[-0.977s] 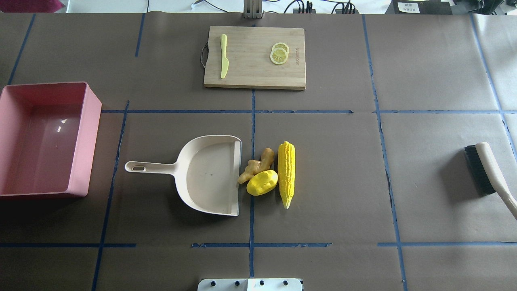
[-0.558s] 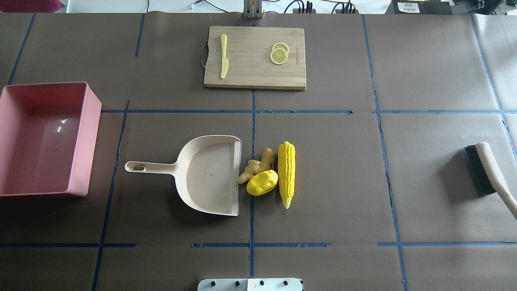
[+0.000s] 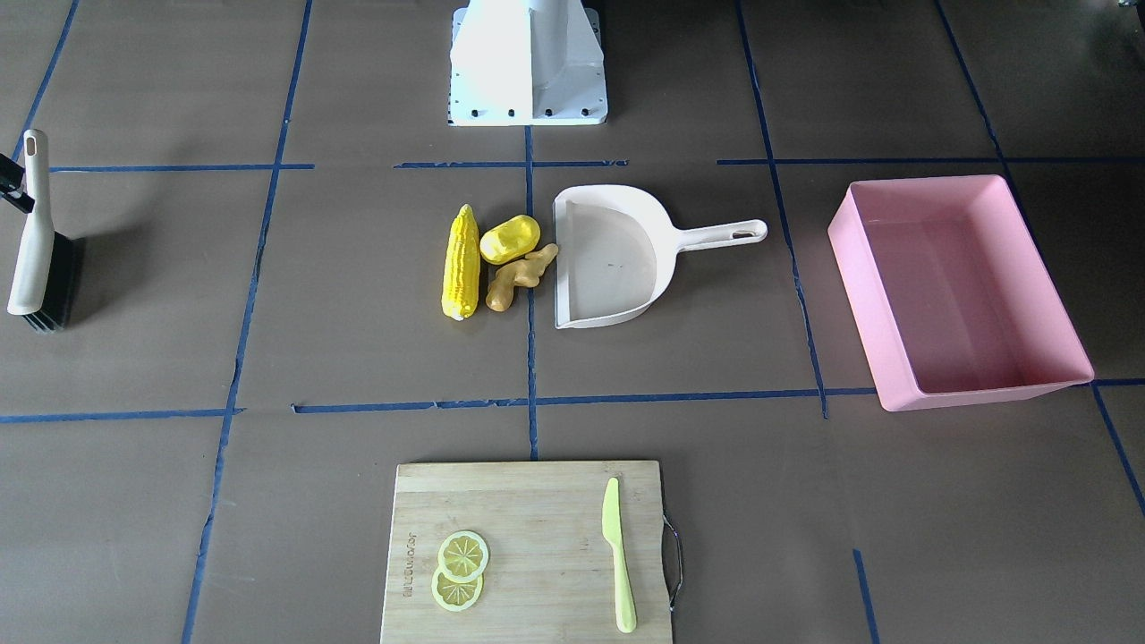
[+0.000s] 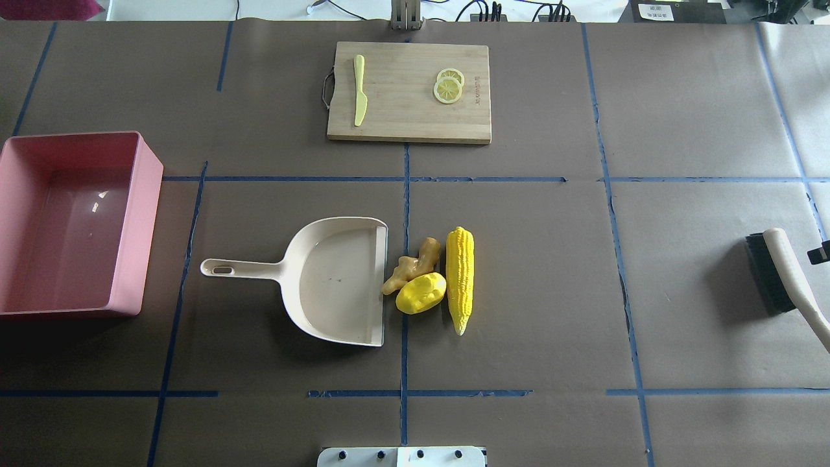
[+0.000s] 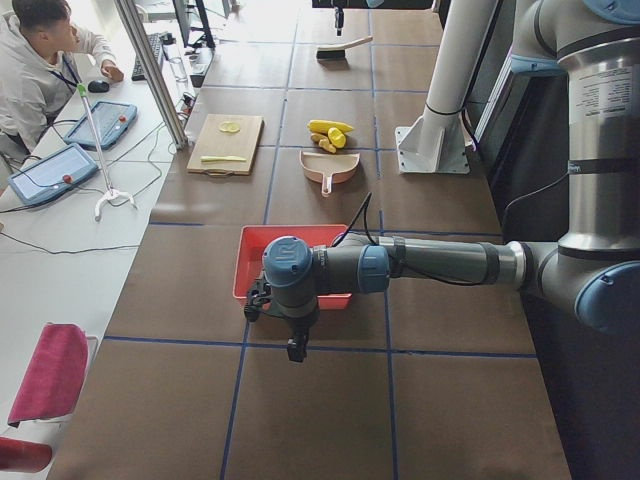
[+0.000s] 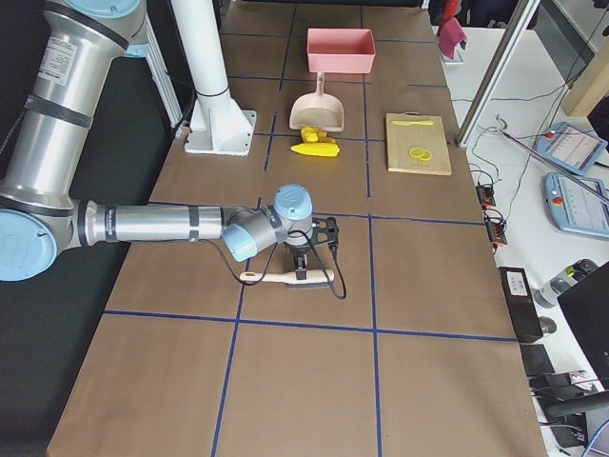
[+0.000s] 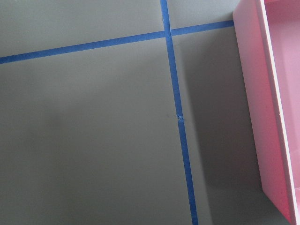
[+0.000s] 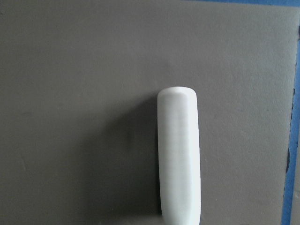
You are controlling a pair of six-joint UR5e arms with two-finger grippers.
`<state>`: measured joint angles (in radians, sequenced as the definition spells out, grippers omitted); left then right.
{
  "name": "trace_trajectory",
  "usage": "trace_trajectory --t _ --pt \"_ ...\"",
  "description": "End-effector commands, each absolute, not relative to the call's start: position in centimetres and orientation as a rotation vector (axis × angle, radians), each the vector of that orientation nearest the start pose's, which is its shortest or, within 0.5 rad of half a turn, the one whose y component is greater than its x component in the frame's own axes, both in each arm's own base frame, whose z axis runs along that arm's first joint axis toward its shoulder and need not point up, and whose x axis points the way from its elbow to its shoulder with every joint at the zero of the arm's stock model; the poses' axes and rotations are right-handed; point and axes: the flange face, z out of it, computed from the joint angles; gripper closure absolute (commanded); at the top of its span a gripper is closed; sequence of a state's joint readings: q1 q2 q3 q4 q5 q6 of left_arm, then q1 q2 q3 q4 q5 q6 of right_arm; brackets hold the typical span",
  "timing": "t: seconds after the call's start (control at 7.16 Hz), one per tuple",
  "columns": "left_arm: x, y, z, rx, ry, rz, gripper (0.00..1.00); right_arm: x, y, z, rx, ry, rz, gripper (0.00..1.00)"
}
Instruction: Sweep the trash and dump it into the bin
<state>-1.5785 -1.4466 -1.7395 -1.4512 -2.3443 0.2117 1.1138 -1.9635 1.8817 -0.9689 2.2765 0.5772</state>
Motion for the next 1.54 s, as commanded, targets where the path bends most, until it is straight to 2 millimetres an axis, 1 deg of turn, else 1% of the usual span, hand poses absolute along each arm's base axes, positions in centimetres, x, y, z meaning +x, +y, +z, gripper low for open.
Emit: trace_trajectory --t 0.0,0.14,0.28,0.56,0.7,0.84,0.98,1.12,1.26,1.4 --pt "-6.7 -43.3 64.4 0.016 0.781 0.165 0.00 -10.7 -31.2 62.8 0.058 -0.769 -0.091 0.00" --pt "-6.7 -43.2 64.4 0.016 0.783 0.165 0.00 -11.3 -30.3 63.4 0.032 -0.760 -0.116 0.01" --pt "-6.7 -43.2 64.4 0.016 0.783 0.165 0.00 -12.3 -29.6 64.5 0.003 -0.749 -0.146 0.02" --pt "-6.7 -43.2 64.4 0.016 0.781 0.165 0.00 -13.4 -29.5 65.0 -0.014 -0.745 -0.172 0.08" --pt "-6.7 -43.2 64.4 0.014 0.781 0.164 0.00 -13.8 -29.6 65.4 -0.017 -0.738 -0.178 0.14" --pt "-6.7 -43.2 64.4 0.014 0.781 0.164 0.00 -14.1 -29.9 65.2 -0.012 -0.740 -0.182 0.35" --pt "-6.7 -43.2 64.6 0.011 0.782 0.163 0.00 -14.2 -30.0 65.3 -0.013 -0.739 -0.182 0.68" --pt "-6.7 -43.2 64.7 0.010 0.782 0.163 0.00 -14.2 -30.1 65.3 -0.012 -0.739 -0.183 0.95" --pt "-6.7 -43.2 64.7 0.010 0.782 0.163 0.00 -14.3 -30.3 65.3 -0.003 -0.734 -0.184 1.00" --pt "-6.7 -43.2 64.7 0.010 0.782 0.163 0.00 -14.3 -30.4 65.4 0.001 -0.728 -0.185 1.00"
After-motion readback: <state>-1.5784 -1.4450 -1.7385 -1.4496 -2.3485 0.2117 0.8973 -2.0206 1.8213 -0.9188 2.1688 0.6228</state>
